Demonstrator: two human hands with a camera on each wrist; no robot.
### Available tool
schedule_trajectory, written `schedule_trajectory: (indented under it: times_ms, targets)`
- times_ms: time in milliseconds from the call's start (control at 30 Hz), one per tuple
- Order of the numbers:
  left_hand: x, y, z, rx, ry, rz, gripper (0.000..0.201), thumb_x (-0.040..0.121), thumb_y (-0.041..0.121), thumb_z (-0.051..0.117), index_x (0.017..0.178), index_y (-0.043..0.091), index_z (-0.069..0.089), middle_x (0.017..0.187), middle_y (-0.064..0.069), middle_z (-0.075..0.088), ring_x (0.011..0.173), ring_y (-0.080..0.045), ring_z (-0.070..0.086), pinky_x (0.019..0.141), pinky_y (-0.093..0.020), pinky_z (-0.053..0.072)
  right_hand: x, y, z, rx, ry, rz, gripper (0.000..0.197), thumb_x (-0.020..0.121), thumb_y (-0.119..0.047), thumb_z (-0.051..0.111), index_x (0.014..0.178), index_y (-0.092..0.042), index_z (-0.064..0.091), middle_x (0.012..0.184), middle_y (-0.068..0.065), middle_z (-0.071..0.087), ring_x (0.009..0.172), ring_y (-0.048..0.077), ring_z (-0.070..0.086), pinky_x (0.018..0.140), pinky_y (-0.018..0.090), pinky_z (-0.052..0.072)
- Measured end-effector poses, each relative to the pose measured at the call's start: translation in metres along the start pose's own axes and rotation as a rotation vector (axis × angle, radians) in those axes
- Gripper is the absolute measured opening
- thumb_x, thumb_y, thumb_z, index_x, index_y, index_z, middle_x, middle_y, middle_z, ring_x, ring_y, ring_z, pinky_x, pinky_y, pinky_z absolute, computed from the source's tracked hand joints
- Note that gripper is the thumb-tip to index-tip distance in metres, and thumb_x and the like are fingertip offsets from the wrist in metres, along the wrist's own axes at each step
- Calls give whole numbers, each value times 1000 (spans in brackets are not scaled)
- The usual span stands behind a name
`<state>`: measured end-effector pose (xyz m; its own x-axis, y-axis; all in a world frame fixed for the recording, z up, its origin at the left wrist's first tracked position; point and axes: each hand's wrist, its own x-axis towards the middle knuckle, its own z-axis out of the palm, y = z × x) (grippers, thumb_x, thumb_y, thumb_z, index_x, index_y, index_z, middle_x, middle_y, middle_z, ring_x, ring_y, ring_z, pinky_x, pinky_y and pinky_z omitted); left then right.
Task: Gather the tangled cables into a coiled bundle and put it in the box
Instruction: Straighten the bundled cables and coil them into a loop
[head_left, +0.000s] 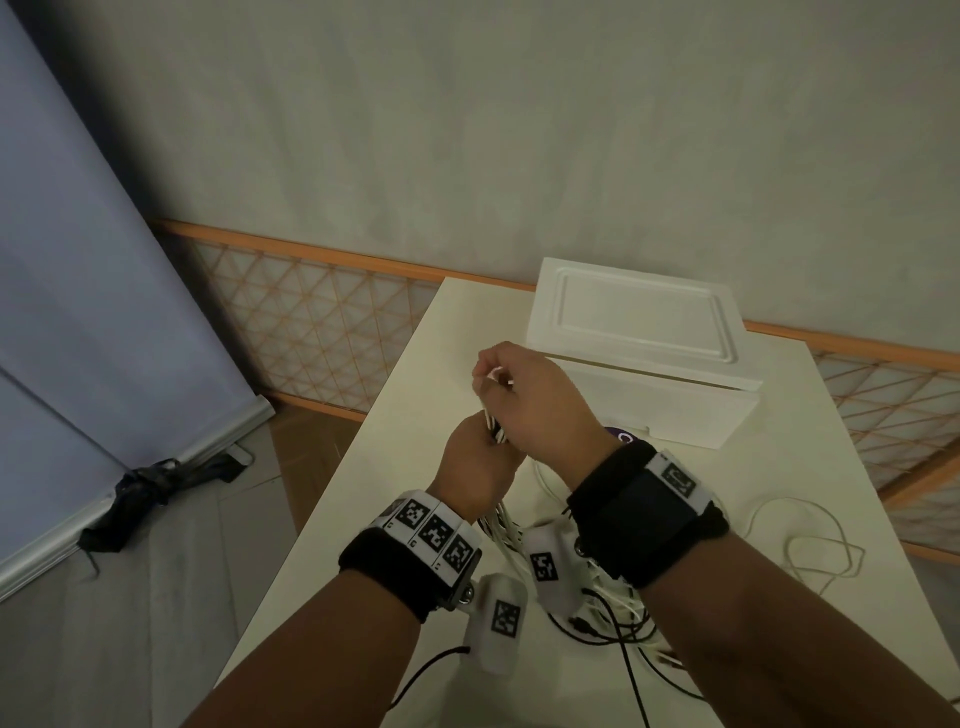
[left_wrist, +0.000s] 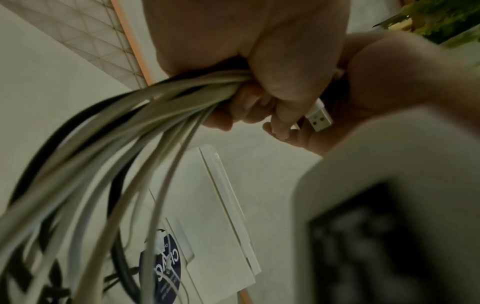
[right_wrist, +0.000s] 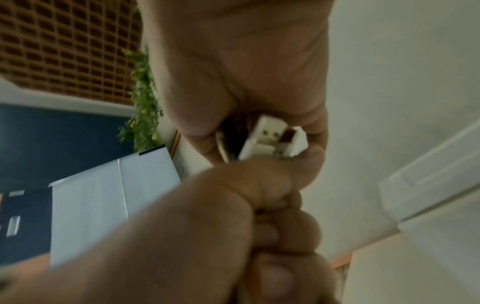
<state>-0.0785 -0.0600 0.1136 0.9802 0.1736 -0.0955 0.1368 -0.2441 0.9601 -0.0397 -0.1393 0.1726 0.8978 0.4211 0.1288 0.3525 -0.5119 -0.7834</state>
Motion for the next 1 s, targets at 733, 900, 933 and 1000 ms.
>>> schedule_trajectory:
  times_ms: [733,900,933,1000]
  targets:
    - [-12,8,-16,-326,-240,-106,16,87,15,53,75,9,62,69,-13,58,69,-28,58,70,-42,52,-7,10,7,244,-222,-203,27,93,-23,59,118,-20,66,125,-3,63,108,-5,54,93,10,40]
    - [-15,13,-17,-233,-193,-81,22,87,23,50,79,5,61,83,-20,61,77,-28,63,77,-51,53,-3,14,11,-30,-202,-420,19,88,-21,66,103,-12,73,101,-1,69,92,3,58,85,20,45]
    - [-13,11,-14,-266,-140,-84,21,93,19,49,78,8,58,82,-15,59,74,-20,64,73,-39,55,-3,13,11,-38,-205,-433,21,89,-20,64,109,-15,71,103,-2,68,91,3,56,84,18,44]
    - [-14,11,-12,-302,-112,-103,32,103,12,34,76,10,51,80,-9,53,74,-14,60,66,-25,50,-3,9,11,-65,-229,-427,31,91,-18,60,122,-22,63,109,-6,64,90,0,52,82,12,41]
